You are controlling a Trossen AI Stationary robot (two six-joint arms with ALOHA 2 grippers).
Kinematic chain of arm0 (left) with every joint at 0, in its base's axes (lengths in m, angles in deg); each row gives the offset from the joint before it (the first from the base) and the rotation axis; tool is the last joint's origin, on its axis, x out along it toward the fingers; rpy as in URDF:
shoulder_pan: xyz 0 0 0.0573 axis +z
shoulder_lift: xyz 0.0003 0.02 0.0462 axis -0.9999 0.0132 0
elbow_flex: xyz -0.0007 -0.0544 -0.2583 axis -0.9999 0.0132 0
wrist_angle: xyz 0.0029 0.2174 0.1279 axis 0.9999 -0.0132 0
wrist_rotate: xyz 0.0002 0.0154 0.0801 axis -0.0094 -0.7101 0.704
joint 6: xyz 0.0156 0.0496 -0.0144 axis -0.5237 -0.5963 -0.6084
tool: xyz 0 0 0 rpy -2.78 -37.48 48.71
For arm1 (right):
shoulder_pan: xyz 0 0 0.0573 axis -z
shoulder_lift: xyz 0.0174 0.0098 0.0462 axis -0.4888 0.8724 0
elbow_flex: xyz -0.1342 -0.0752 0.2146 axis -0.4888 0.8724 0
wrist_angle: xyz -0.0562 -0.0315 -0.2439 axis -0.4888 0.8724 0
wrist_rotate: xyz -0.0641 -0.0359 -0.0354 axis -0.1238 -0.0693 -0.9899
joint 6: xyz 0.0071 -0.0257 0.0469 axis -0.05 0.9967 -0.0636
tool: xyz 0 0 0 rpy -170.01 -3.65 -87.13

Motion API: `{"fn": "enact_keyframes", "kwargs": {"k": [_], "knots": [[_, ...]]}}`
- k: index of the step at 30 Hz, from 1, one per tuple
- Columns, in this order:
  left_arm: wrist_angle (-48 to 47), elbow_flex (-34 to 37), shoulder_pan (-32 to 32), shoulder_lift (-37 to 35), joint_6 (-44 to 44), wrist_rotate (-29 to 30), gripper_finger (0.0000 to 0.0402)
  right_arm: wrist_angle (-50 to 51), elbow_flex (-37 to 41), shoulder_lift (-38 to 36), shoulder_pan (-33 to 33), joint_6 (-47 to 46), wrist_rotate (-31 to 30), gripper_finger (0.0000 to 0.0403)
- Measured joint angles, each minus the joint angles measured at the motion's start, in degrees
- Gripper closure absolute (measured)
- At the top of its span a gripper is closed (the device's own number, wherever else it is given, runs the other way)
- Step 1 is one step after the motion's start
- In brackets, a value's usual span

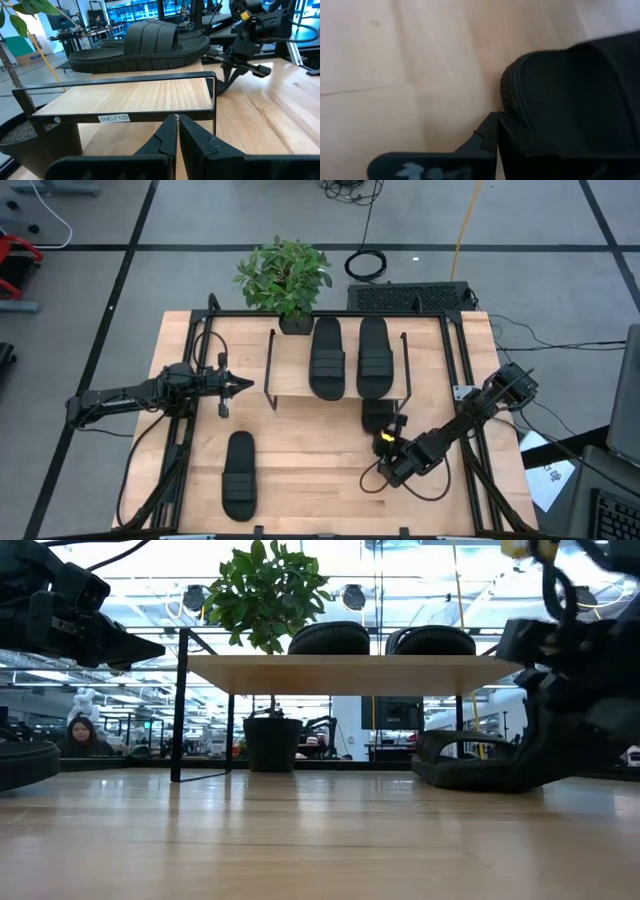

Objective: Pick and place slides into the shelf
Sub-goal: Put the right black slide under the shelf, then put the black slide under the shelf

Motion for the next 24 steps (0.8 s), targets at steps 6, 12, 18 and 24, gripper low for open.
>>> {"fn": "enact_keyframes", "kwargs": {"k": [6, 12, 18, 24], "knots": [[0.0, 0.0, 0.0, 0.0, -0.1, 0.0, 0.0378, -0.4, 0.6, -0.1, 1.0, -1.1, -0.2, 0.0403], [0.0, 0.0, 0.0, 0.0, -0.1, 0.0, 0.0378, -12.4, 0.7, -0.5, -0.5, 11.0, -1.7, 0.0399], [0.0, 0.0, 0.0, 0.0, -0.1, 0.0, 0.0378, -23.3, 0.6, -6.5, -4.4, 26.6, -1.8, 0.0401], [0.0, 0.0, 0.0, 0.0, -0.1, 0.0, 0.0378, -23.5, 0.6, -16.1, -5.5, 34.9, -1.7, 0.0402]]}}
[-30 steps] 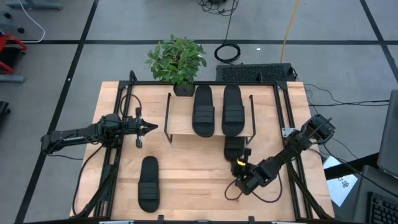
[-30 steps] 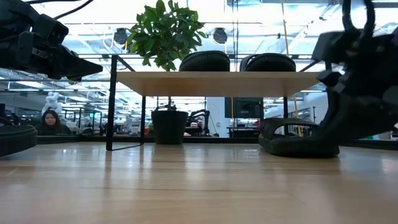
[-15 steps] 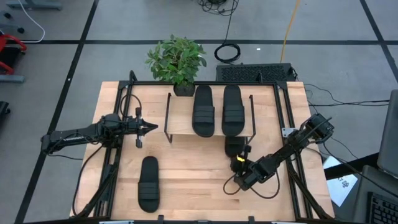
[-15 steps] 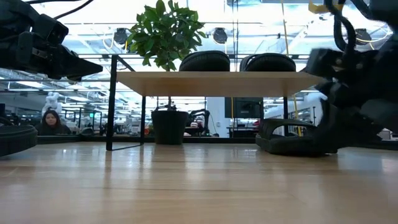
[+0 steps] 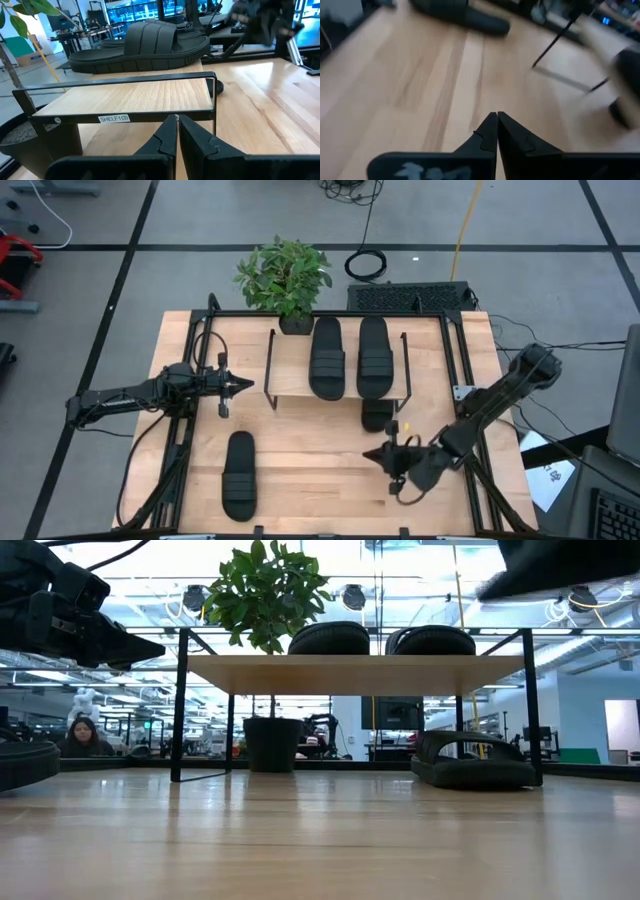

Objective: Pick and place slides into the shelf
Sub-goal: Put the black slide under the shelf

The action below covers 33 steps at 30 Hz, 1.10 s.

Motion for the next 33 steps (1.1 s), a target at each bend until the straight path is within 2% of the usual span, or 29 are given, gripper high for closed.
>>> {"fn": "enact_keyframes", "kwargs": {"k": [2, 4, 6, 8, 10, 14, 17, 19, 21, 26, 30, 33], "knots": [[0.0, 0.0, 0.0, 0.0, 0.0, 0.0, 0.0378, -1.1, 0.0, -3.5, 0.9, 2.7, 0.5, 0.0402], [0.0, 0.0, 0.0, 0.0, -0.4, 0.0, 0.0378, -4.3, 0.9, -7.1, 2.0, 5.8, 4.2, 0.0402], [0.0, 0.0, 0.0, 0.0, -1.1, 0.0, 0.0378, -12.0, 3.9, -11.0, 3.5, 10.9, 12.2, 0.0402], [0.0, 0.0, 0.0, 0.0, -1.3, 0.0, 0.0378, -22.6, 8.6, -14.5, 5.2, 16.0, 22.8, 0.0402], [0.0, 0.0, 0.0, 0.0, -1.4, 0.0, 0.0378, -29.1, 12.9, -17.5, 7.2, 17.1, 30.3, 0.0402], [0.0, 0.0, 0.0, 0.0, -1.4, 0.0, 0.0378, -28.0, 17.4, -21.8, 10.6, 14.3, 40.5, 0.0403], [0.0, 0.0, 0.0, 0.0, -1.4, 0.0, 0.0378, -27.7, 18.5, -22.8, 12.2, 14.0, 54.6, 0.0403], [-0.1, 0.0, 0.0, 0.0, -1.4, 0.0, 0.0378, -28.1, 18.5, -23.7, 12.7, 13.2, 59.9, 0.0403], [-0.1, 0.0, 0.0, 0.0, -1.4, 0.0, 0.0378, -28.1, 18.5, -25.0, 13.3, 11.5, 59.5, 0.0403], [-0.1, 0.0, 0.0, 0.0, -1.7, 1.3, 0.0378, -25.0, 18.5, -29.2, 14.3, 10.7, 53.9, 0.0403], [-0.3, 0.0, 0.0, 0.0, -1.7, 1.7, 0.0378, -22.9, 19.2, -33.7, 14.5, 10.7, 40.6, 0.0403], [-0.4, 0.0, 0.0, 0.0, -1.7, 1.7, 0.0378, -22.1, 22.3, -38.3, 14.5, 10.5, 37.5, 0.0403]]}}
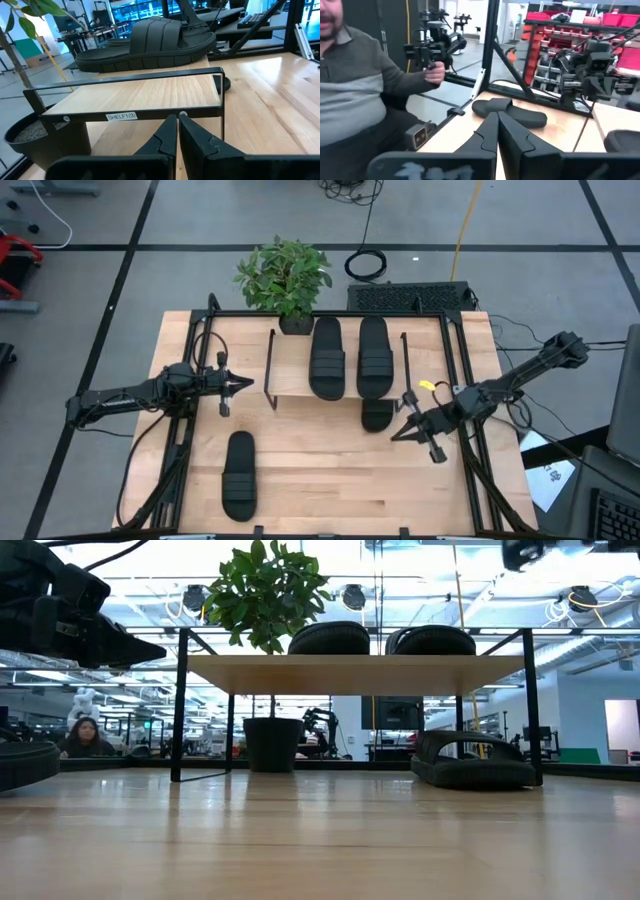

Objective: Pick and place slides into the shelf
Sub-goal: Put the black slide under the shelf

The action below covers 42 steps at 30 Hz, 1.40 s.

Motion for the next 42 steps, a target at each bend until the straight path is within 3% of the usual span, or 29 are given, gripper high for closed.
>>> {"fn": "enact_keyframes", "kwargs": {"k": [6, 12, 18, 33, 42], "knots": [[0.0, 0.0, 0.0, 0.0, 0.0, 0.1, 0.0378, -5.1, 10.6, -12.3, 1.5, 0.7, -4.5, 0.0403], [0.3, 0.0, 0.0, 0.0, -0.3, 0.1, 0.0378, -7.9, 16.9, -21.0, 2.5, -0.7, -1.6, 0.0403], [0.3, 0.0, 0.0, 0.0, -0.3, 0.1, 0.0378, -3.8, 17.7, -24.1, 2.5, -0.4, -7.2, 0.0403], [0.4, 0.0, 0.0, 0.0, -0.7, 0.2, 0.0378, 1.2, 20.6, -29.1, 2.6, -4.4, -11.8, 0.0403], [0.4, 0.0, 0.0, 0.0, -0.5, 0.2, 0.0378, 3.5, 23.2, -33.5, 2.5, -4.1, -5.8, 0.0403]]}}
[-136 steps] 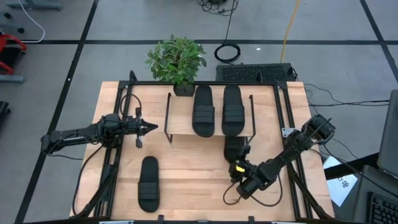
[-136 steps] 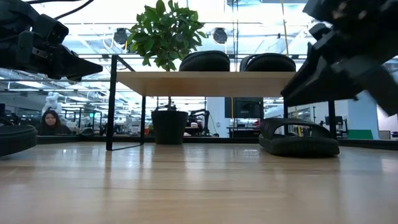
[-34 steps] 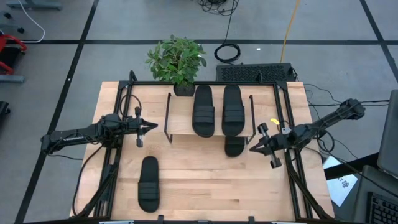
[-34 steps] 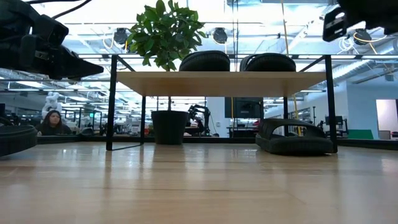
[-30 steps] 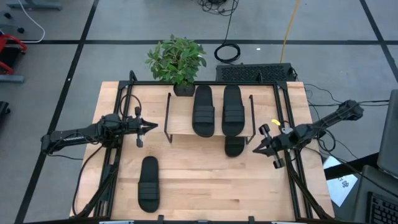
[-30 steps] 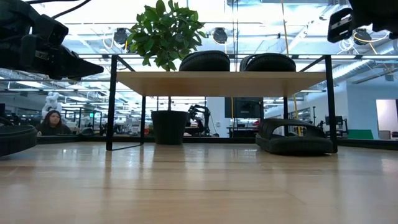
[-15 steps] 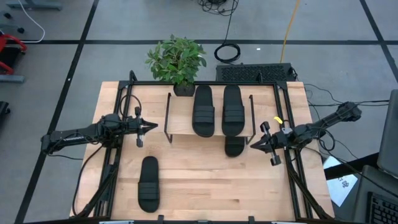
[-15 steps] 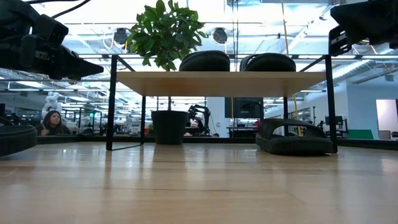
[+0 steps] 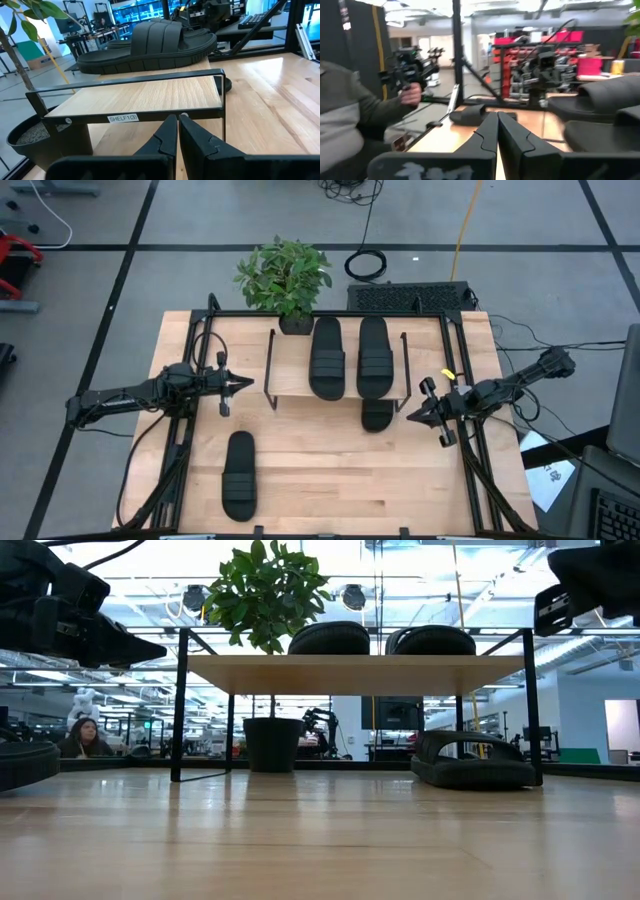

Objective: Pick and place slides into the shelf
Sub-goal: Put the black slide under the shelf

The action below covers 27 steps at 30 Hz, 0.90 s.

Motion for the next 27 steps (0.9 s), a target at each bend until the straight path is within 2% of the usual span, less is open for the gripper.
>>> {"fn": "enact_keyframes", "kwargs": {"k": [3, 7, 11, 15, 20, 24, 27], "knots": [[-0.1, 0.0, 0.0, 0.0, -1.2, 0.1, 0.0378, 1.4, 0.0, 0.0, 0.0, 0.5, 3.0, 0.0403], [-0.6, 0.0, 0.0, 0.0, -6.5, 2.3, 0.0378, 3.3, 0.1, 0.1, -0.1, 1.8, 3.0, 0.0403], [-0.5, 0.0, 0.0, 0.0, -2.9, 2.9, 0.0378, 1.6, 0.1, 0.0, 0.0, 2.9, 2.9, 0.0403], [1.7, 0.0, 0.0, 0.0, 1.5, -1.8, 0.0378, -1.4, 0.2, 0.1, 0.0, 7.9, 2.8, 0.0403], [10.3, 0.0, -0.2, 0.0, 5.4, -9.6, 0.0378, -3.6, 0.2, 0.1, 0.0, 14.2, 2.6, 0.0403], [11.5, 0.0, -3.4, 0.0, 3.1, -8.7, 0.0378, -4.2, 0.2, 0.1, 0.0, 16.0, 1.6, 0.0403], [11.7, 0.0, -7.8, 0.0, 0.5, -4.4, 0.0378, -5.3, 0.2, 0.0, 0.0, 16.1, -1.6, 0.0403]]}}
